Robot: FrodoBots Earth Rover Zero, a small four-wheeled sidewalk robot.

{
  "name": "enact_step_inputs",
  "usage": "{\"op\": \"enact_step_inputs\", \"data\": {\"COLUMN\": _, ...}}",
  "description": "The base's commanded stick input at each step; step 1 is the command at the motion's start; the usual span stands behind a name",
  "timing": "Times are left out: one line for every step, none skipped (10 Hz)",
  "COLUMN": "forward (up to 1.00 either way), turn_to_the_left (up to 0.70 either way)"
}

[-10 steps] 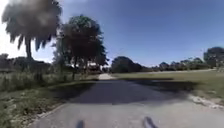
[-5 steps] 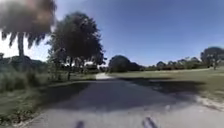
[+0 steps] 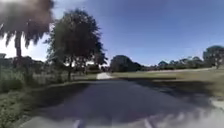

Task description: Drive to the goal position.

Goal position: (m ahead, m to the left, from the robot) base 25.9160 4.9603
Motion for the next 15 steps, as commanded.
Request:
{"op": "enact_step_inputs", "data": {"forward": 0.70, "turn_to_the_left": 0.00}}
{"op": "enact_step_inputs", "data": {"forward": 0.70, "turn_to_the_left": 0.00}}
{"op": "enact_step_inputs", "data": {"forward": 0.70, "turn_to_the_left": 0.00}}
{"op": "enact_step_inputs", "data": {"forward": 0.70, "turn_to_the_left": 0.00}}
{"op": "enact_step_inputs", "data": {"forward": 0.70, "turn_to_the_left": 0.00}}
{"op": "enact_step_inputs", "data": {"forward": 0.70, "turn_to_the_left": 0.00}}
{"op": "enact_step_inputs", "data": {"forward": 0.70, "turn_to_the_left": 0.00}}
{"op": "enact_step_inputs", "data": {"forward": 0.70, "turn_to_the_left": 0.00}}
{"op": "enact_step_inputs", "data": {"forward": 0.70, "turn_to_the_left": 0.00}}
{"op": "enact_step_inputs", "data": {"forward": 0.70, "turn_to_the_left": 0.00}}
{"op": "enact_step_inputs", "data": {"forward": 0.70, "turn_to_the_left": 0.00}}
{"op": "enact_step_inputs", "data": {"forward": 0.70, "turn_to_the_left": 0.00}}
{"op": "enact_step_inputs", "data": {"forward": 0.70, "turn_to_the_left": 0.00}}
{"op": "enact_step_inputs", "data": {"forward": 0.70, "turn_to_the_left": 0.00}}
{"op": "enact_step_inputs", "data": {"forward": 0.70, "turn_to_the_left": 0.00}}
